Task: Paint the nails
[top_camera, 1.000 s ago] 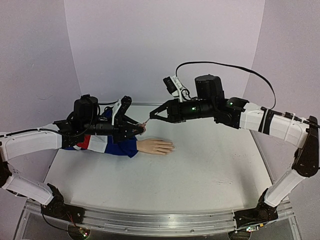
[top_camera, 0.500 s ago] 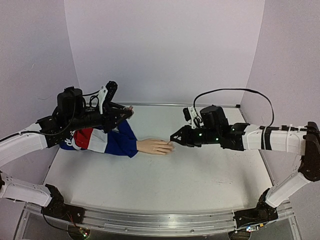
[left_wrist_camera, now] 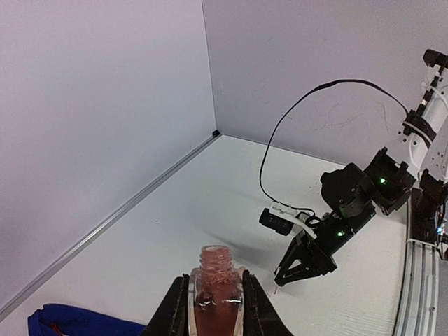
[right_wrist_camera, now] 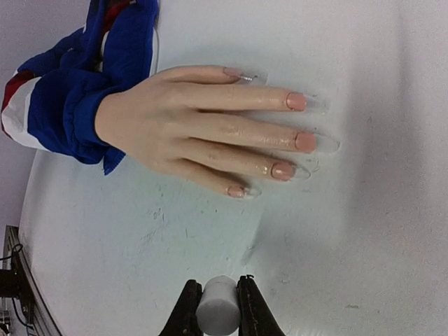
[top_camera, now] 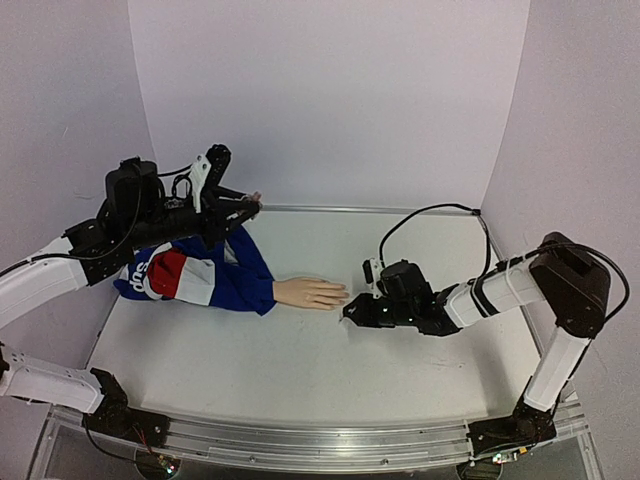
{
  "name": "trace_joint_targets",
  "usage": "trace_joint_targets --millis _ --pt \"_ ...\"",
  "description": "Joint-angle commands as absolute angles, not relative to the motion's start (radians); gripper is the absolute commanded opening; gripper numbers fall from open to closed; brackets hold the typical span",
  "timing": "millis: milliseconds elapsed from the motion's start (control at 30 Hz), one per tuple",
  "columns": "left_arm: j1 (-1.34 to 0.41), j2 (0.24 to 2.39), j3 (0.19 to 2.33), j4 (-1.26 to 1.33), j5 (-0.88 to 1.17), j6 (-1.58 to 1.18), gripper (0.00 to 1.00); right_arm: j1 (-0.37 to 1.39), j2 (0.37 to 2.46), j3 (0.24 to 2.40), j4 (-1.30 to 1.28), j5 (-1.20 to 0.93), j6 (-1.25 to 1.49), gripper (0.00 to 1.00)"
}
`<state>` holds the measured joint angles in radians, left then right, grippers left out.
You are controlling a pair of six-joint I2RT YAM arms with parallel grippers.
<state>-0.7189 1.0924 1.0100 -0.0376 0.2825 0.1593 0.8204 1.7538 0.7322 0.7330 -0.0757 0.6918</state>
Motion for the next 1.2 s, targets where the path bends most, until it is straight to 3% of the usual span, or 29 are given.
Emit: trace_joint_targets --millis 0,1167 --pt "-0.716 1.055 0.99 -0.023 0.251 0.224 0.0 0.819 1.814 0.796 0.86 -0.024 0.672 0.0" --pt "-0.716 1.036 0.951 -0.026 0.234 0.274 0.0 0.817 1.897 0.872 0.844 0.055 0.674 0.0"
